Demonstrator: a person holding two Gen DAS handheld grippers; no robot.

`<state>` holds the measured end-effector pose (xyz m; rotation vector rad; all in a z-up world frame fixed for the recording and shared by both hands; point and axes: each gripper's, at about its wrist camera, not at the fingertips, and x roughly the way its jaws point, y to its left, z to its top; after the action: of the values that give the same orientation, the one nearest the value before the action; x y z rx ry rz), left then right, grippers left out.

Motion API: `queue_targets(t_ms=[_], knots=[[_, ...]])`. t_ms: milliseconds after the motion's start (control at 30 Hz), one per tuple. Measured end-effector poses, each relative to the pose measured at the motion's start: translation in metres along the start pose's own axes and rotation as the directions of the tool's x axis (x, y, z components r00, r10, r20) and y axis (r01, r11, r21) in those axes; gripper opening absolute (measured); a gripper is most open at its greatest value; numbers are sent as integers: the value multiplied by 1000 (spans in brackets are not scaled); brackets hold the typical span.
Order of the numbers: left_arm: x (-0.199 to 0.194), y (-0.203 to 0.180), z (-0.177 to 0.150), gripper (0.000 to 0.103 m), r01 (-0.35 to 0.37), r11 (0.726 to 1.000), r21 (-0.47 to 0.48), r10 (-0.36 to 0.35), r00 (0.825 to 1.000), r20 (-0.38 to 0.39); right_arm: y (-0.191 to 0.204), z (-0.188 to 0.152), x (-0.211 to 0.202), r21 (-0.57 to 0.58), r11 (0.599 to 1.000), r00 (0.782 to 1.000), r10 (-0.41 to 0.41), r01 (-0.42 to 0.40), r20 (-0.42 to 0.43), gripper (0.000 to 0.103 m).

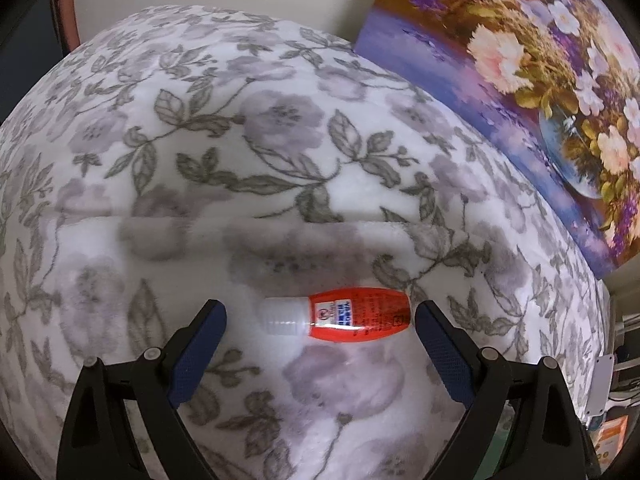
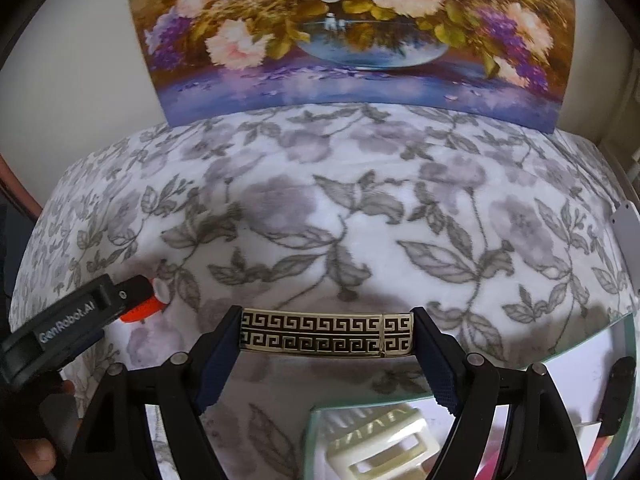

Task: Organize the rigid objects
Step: 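Grasp the gold bar with the right gripper while the left grasps the red glue bottle, then lift the gold bar and glue bottle and carry them over the tray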

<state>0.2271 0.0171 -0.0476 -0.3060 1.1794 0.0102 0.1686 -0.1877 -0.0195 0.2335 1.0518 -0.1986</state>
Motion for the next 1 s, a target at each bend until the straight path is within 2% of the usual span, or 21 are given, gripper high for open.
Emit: queue_targets(t_ms=[233,367,600,833,1000], knots=[[5,-9,-2,94,-46,997,54,45,999,28,-6,-1,5,11,1000,1000,1,-1,-17,83],[3,-10,-1,79,-67,995,73,64,997,45,-6,-2,6,11,1000,1000,3,-2,-19,83],[0,-8,-4,79,-45,997,64,44,999,21,-7,-4,6,9,1000,1000,-7,7,-28,83],[-29,-5,-9,79,-38,999,28,38,999,22,-7,-9,-8,3,1000,999,-15,15,-37,83],[-68,-8,-17,79,-32,999,43,29,997,71,-8,-13,-32,16,1000,999,-21,22,-33,83]])
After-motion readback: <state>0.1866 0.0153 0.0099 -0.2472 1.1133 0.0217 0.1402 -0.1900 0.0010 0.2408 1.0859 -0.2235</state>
